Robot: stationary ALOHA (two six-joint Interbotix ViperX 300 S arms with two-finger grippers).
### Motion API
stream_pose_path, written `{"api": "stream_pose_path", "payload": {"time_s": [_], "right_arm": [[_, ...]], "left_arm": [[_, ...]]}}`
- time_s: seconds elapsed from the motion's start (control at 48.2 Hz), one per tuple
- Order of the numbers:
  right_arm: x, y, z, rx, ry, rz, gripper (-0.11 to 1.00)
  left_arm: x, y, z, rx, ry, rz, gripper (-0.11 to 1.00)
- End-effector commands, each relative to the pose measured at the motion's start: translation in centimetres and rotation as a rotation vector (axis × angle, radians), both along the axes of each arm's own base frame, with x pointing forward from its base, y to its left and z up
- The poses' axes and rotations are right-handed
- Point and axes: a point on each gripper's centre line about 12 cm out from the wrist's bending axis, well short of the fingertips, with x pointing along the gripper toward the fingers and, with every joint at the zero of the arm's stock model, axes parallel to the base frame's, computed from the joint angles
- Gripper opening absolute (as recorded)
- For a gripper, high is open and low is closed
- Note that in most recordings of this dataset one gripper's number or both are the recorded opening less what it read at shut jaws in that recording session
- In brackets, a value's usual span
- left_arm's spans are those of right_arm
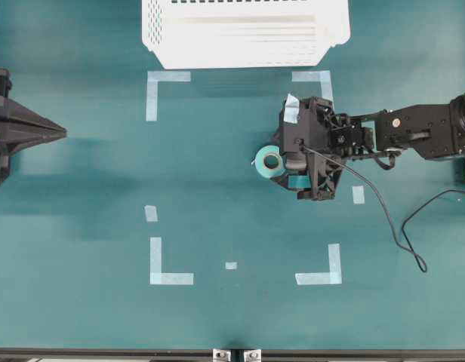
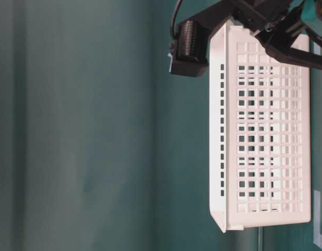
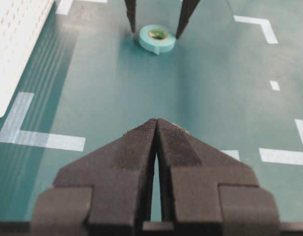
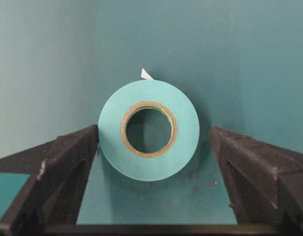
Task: Put the tape into the white basket.
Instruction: 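Lower the open right gripper over the tape roll, straddling it, then close the right gripper on the tape roll's sides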
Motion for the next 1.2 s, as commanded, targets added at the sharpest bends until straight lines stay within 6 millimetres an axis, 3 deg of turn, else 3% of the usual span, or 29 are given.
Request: {"api": "stream_pose_path", "payload": {"time_s": [0.0, 1.016, 1.099, 1.182], "right_arm": [[0.75, 0.06, 0.85, 0.002, -0.037, -0.001, 0.97], [1.07, 0.01, -0.04, 0.000, -0.015, 0.000, 0.95], [1.03, 0.07, -0.03, -0.001, -0.011, 0.003, 0.90], [1.03, 0.07, -0.10, -0.002, -0.002, 0.004, 0.73]], "left_arm": [[0.14, 0.07, 0.39, -0.001, -0.008, 0.005, -0.10], [0.14, 0.07, 0.39, 0.000, -0.008, 0.005, -0.10], [0.14, 0.07, 0.39, -0.001, -0.008, 0.005, -0.10], [0.14, 0.07, 0.39, -0.001, -0.008, 0.005, -0.10]]}}
